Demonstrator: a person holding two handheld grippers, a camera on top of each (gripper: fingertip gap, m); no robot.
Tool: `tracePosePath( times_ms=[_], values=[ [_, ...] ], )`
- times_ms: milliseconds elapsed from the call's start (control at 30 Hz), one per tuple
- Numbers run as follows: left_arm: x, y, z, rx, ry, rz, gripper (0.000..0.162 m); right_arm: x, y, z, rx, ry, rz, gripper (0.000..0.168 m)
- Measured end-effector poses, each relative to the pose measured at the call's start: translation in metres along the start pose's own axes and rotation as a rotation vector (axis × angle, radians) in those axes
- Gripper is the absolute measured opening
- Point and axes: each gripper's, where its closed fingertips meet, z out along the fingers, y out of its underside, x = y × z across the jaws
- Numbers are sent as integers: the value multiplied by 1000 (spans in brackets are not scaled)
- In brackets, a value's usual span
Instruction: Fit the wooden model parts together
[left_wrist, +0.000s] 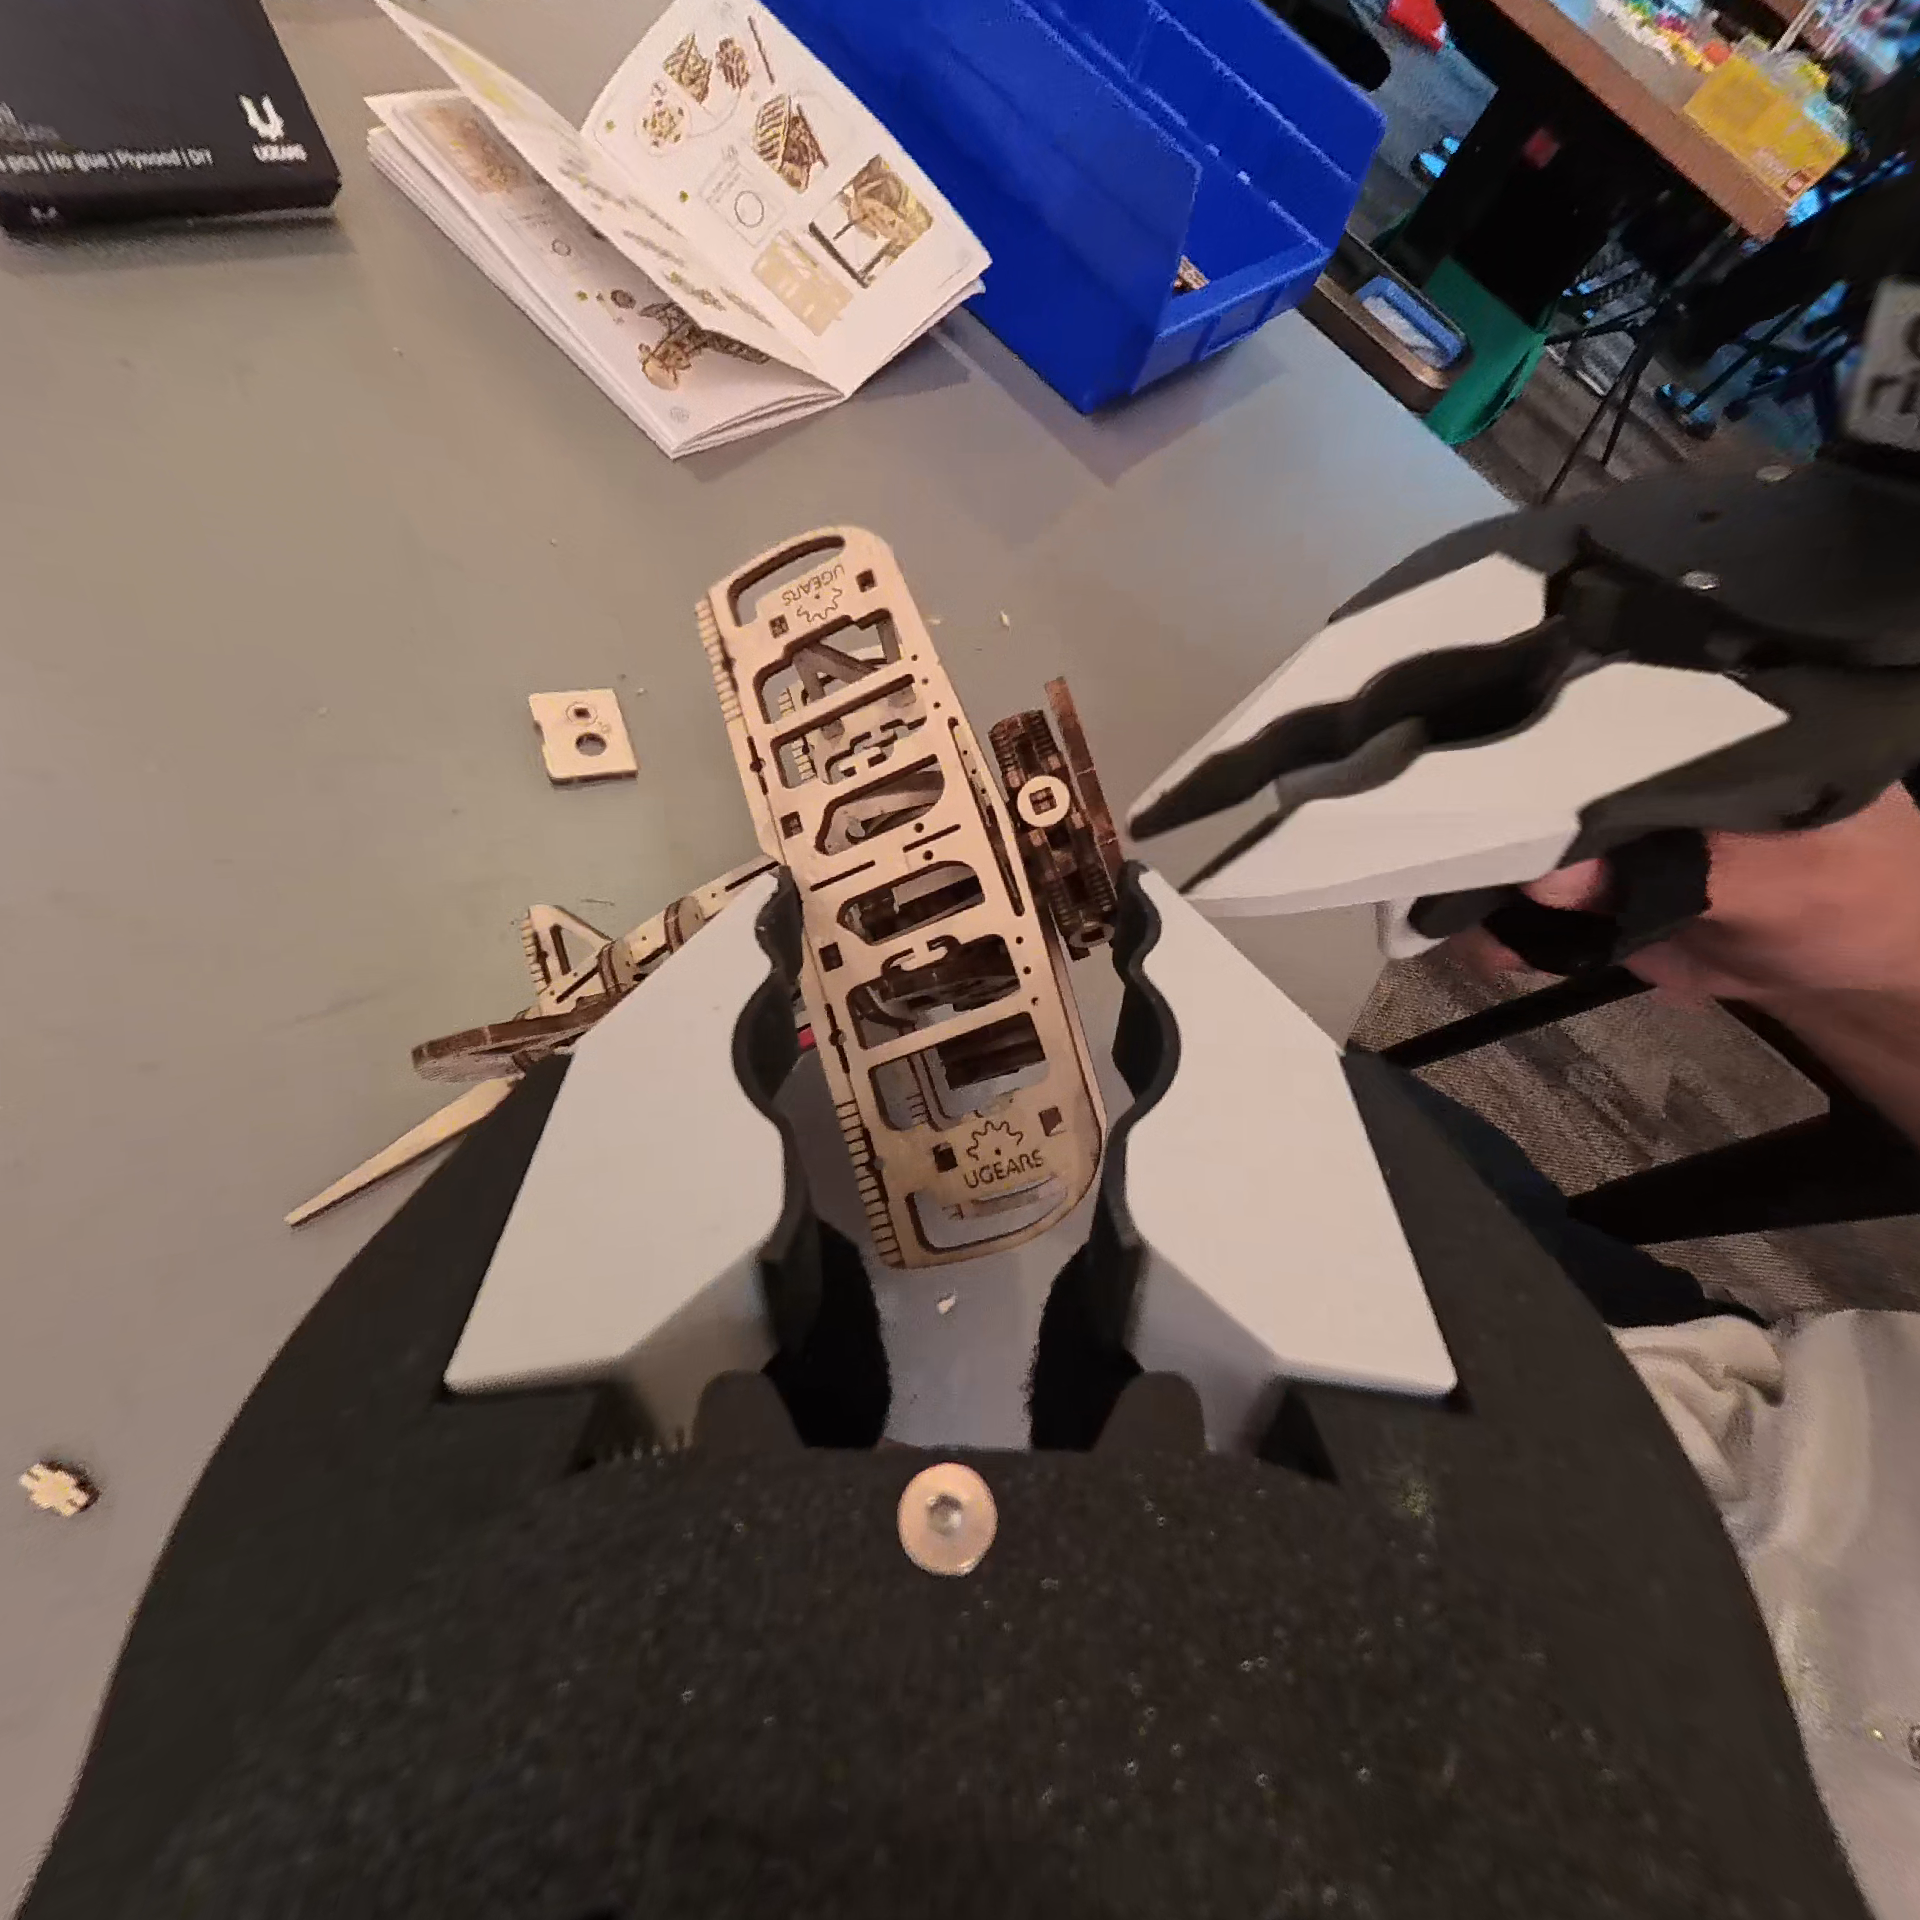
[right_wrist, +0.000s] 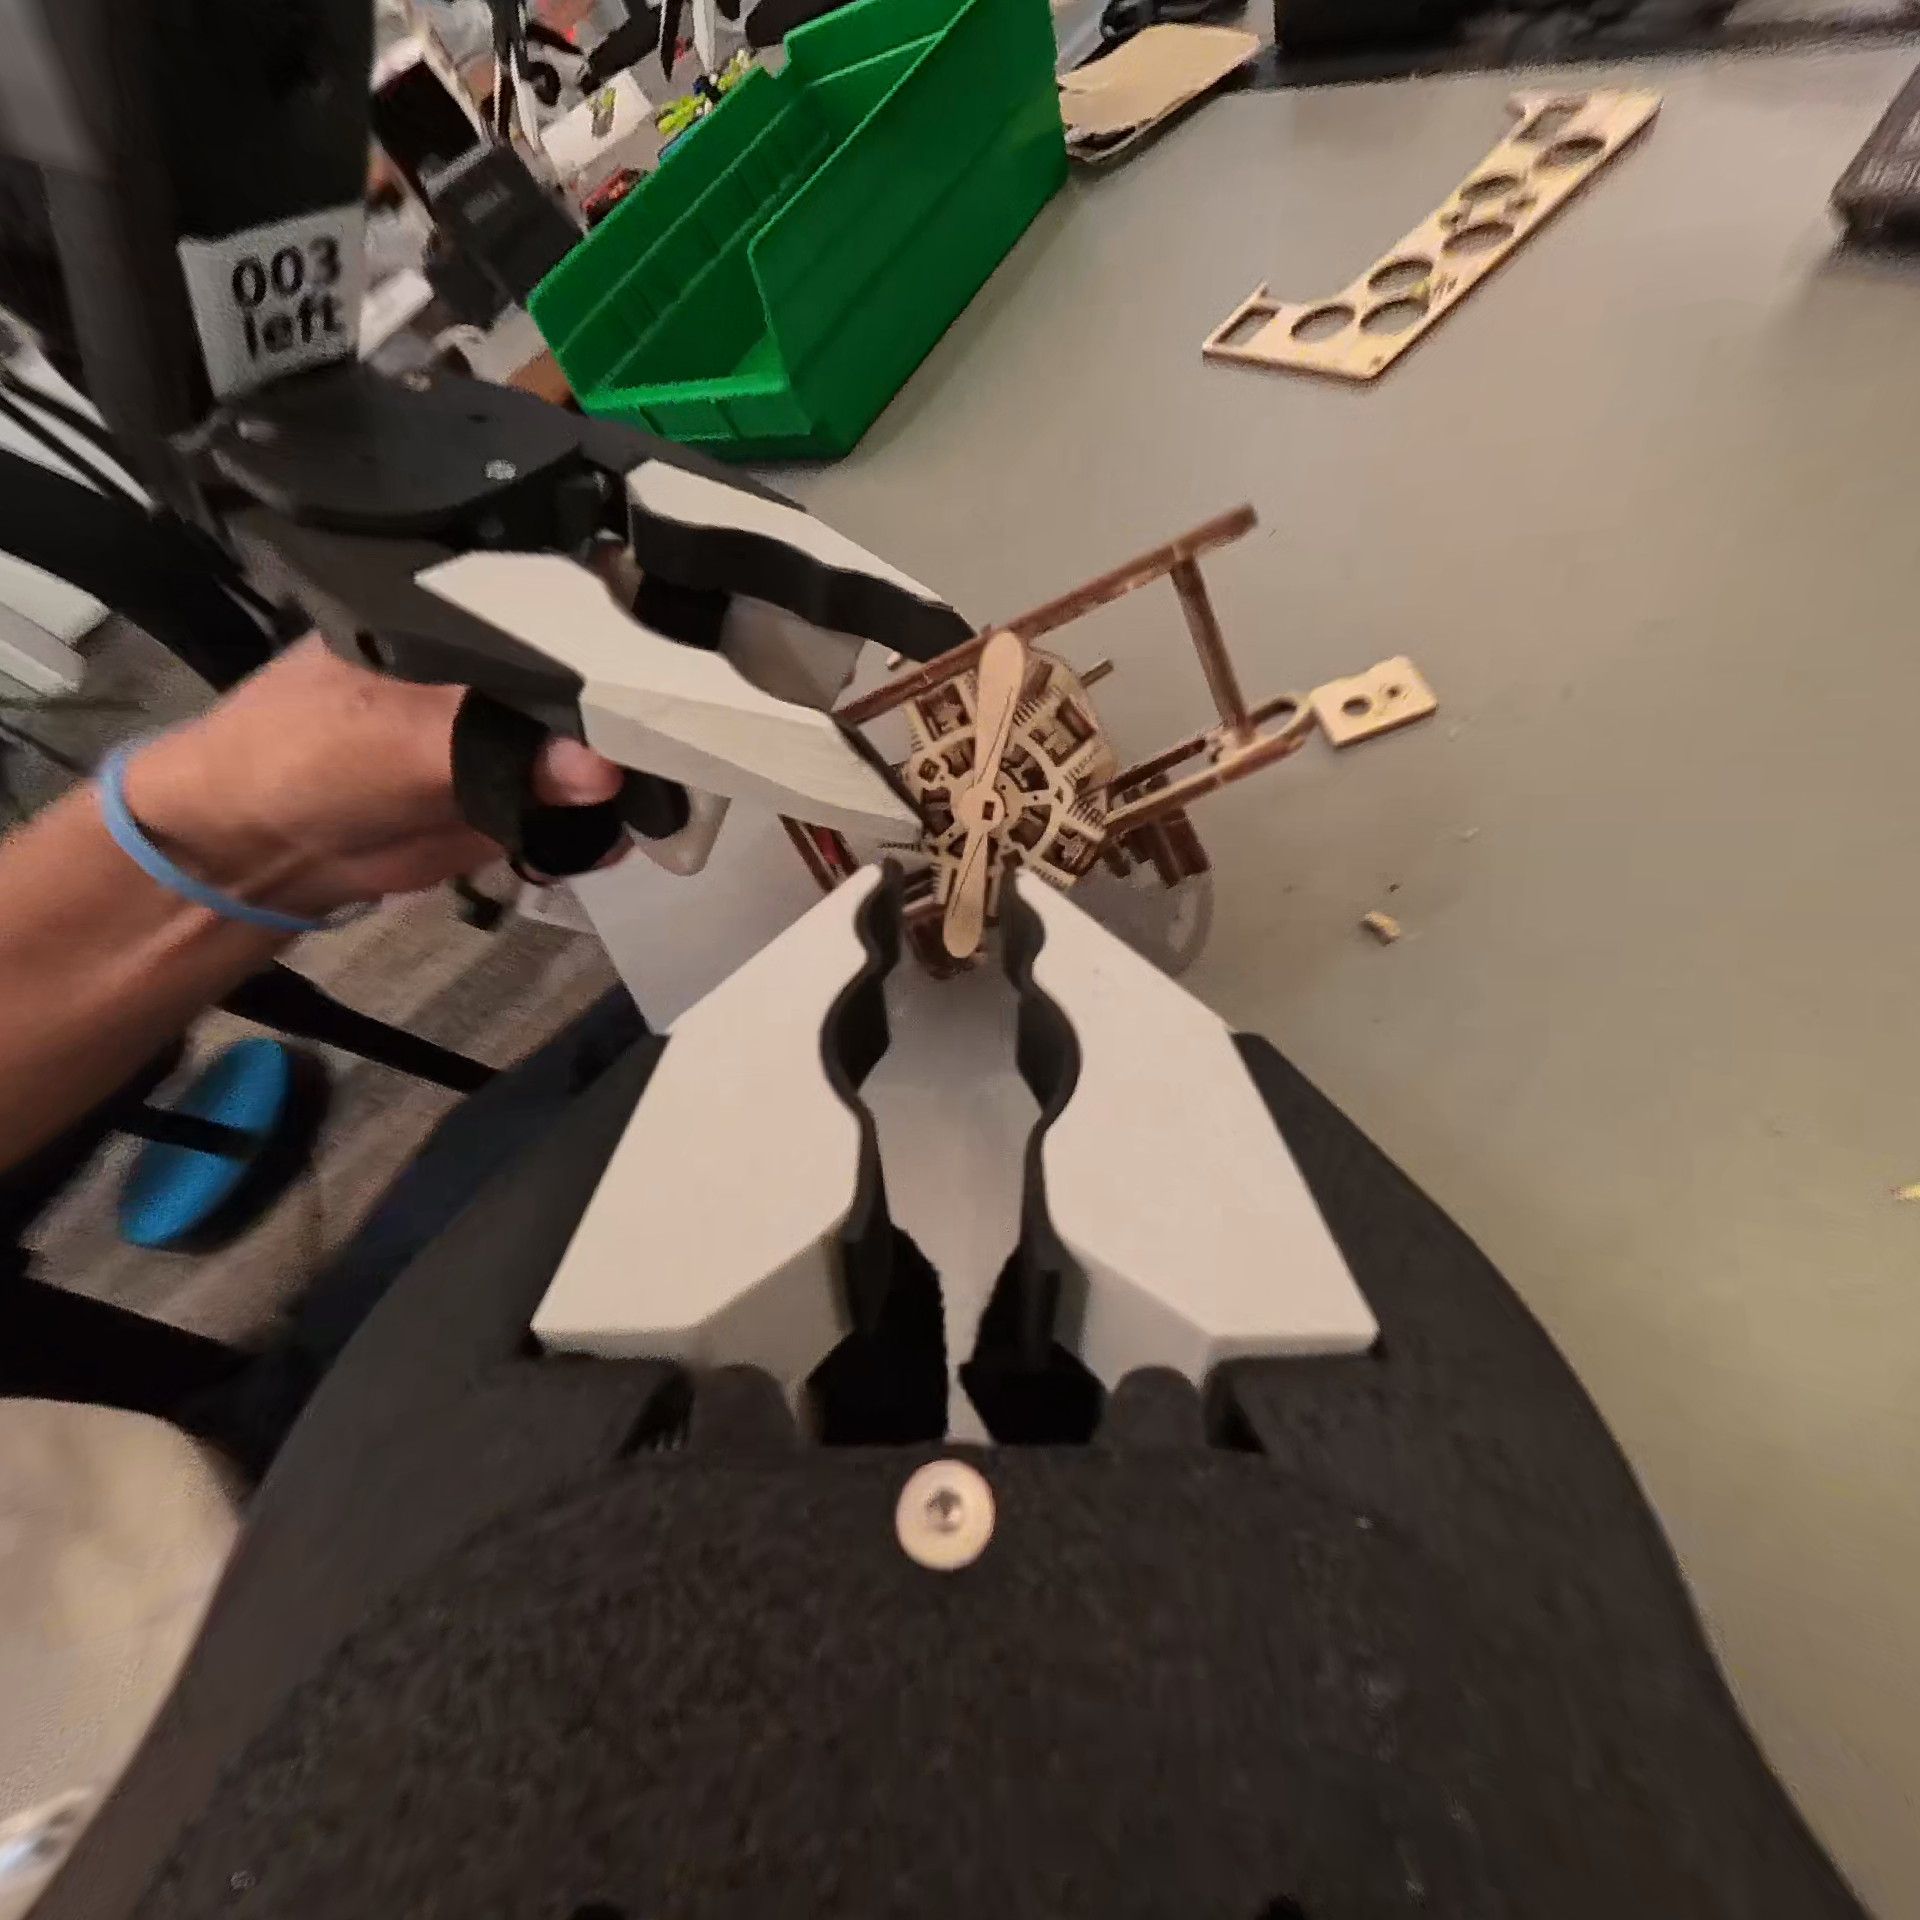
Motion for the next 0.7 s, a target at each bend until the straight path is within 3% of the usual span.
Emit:
tracePosePath(
  times_ms=[67,167,333,700],
  values=[
    [-1,2,0,-1,12,-22,58,3,-2,-2,2,57,-157,25],
    [-3,1,-2,16,16,-35,58,2,9,-1,-79,104,-308,22],
    [-4,-1,-4,29,21,-45,58,-18,21,10,-132,23,-299,39],
    [-5,4,-3,16,4,-37,58,-18,22,8,-132,-2,-265,38]
  ],
)
